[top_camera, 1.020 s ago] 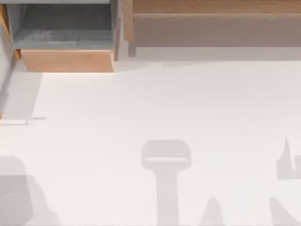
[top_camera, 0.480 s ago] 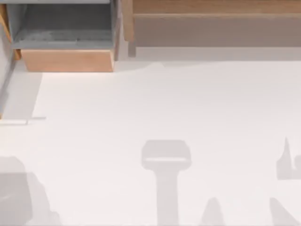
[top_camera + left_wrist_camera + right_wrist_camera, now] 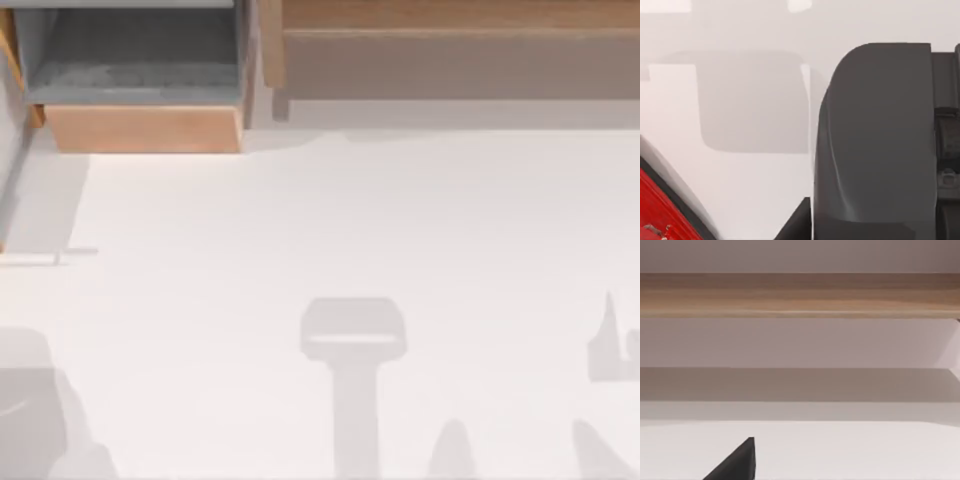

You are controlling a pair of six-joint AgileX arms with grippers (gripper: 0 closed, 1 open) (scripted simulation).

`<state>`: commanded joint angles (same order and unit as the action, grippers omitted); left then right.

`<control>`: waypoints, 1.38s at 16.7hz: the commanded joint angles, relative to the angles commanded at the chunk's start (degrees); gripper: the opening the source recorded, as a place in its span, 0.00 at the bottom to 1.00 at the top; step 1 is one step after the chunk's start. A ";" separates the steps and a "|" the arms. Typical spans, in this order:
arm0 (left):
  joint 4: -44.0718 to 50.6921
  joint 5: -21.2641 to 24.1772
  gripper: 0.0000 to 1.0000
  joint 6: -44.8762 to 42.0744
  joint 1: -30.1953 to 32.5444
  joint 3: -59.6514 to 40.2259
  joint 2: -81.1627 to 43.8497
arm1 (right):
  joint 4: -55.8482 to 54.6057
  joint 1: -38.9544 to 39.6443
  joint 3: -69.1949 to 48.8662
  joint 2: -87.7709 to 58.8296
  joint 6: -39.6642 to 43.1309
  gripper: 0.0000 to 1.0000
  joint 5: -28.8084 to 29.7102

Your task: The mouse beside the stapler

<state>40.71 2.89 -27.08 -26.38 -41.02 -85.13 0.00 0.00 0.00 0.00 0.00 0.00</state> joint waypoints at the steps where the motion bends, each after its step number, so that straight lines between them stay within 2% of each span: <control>1: 0.00 0.00 0.00 0.00 0.00 0.00 0.00 | 0.00 0.00 0.00 0.00 0.00 1.00 0.00; 4: 0.00 0.00 0.00 0.00 0.00 0.00 0.00 | 0.00 0.00 0.00 0.00 0.00 1.00 0.00; 17: 0.00 0.00 0.98 0.00 0.00 0.00 0.00 | 0.00 0.00 0.00 0.00 0.00 1.00 0.00; 23: 0.00 0.00 1.00 0.00 0.00 0.00 0.00 | 0.00 0.00 0.00 0.00 0.00 1.00 0.00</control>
